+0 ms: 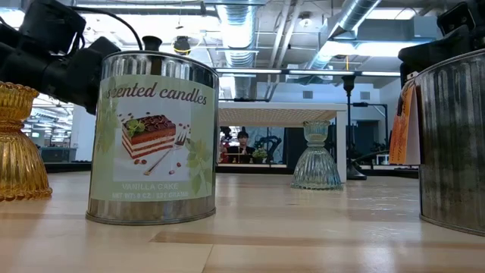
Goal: Pick & Place candle stick holders
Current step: Put the left black candle holder on the shelf
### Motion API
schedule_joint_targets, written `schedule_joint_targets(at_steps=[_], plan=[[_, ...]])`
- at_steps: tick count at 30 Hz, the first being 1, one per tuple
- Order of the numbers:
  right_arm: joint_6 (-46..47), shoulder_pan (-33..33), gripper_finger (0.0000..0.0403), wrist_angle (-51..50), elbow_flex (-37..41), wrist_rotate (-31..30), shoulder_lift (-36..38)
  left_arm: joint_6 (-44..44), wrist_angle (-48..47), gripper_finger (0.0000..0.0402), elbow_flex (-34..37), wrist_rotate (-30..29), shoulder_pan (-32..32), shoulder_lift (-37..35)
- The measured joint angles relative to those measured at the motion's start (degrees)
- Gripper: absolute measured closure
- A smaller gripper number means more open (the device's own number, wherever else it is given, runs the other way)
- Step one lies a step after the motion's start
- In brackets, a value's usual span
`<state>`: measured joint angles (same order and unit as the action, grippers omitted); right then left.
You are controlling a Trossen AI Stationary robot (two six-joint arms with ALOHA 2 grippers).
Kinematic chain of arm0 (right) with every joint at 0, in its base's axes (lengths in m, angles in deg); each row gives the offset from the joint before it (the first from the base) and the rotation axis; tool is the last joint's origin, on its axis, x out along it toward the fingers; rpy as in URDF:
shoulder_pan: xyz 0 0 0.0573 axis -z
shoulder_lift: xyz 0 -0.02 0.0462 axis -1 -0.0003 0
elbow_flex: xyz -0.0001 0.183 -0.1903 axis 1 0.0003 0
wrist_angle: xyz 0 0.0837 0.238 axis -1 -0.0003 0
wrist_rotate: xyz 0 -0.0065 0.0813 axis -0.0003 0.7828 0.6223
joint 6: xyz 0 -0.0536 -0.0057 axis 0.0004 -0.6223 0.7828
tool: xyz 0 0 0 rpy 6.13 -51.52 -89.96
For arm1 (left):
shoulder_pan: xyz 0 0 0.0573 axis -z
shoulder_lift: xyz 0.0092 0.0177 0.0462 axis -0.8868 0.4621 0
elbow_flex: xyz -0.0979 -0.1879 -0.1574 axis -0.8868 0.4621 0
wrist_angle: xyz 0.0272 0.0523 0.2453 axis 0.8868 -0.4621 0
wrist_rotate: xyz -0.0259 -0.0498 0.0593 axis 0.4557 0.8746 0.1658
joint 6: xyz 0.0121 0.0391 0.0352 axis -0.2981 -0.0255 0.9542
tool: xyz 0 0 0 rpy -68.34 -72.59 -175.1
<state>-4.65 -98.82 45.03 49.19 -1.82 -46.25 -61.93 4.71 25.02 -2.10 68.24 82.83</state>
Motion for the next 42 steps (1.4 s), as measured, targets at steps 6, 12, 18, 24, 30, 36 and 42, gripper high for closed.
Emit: schedule_joint_targets(at_steps=[6,12,18,24,30,36,42], plan=[[0.0,0.0,0.0403,0.0,0.0,0.0,0.0,-3.0,-0.1,0.0382,-0.2,0.0,1.1,0.0],[0.0,0.0,0.0403,0.0,0.0,0.0,0.0,-3.4,-0.7,0.0384,-3.4,2.0,1.1,0.0],[0.0,0.0,0.0403,0.0,0.0,0.0,0.0,-3.3,-4.8,0.0385,-8.8,3.7,1.1,0.0],[0.0,0.0,0.0403,0.0,0.0,0.0,0.0,-4.4,-11.0,0.0382,-16.7,6.5,1.1,0.0],[0.0,0.0,0.0403,0.0,0.0,0.0,0.0,-1.0,-16.1,0.0382,-25.1,9.8,1.1,0.0],[0.0,0.0,0.0403,0.0,0.0,0.0,0.0,4.0,-18.7,0.0381,-31.9,8.6,-1.1,0.0],[0.0,0.0,0.0403,0.0,0.0,0.0,0.0,10.2,-20.7,0.0381,-36.8,6.0,-7.0,0.0]])
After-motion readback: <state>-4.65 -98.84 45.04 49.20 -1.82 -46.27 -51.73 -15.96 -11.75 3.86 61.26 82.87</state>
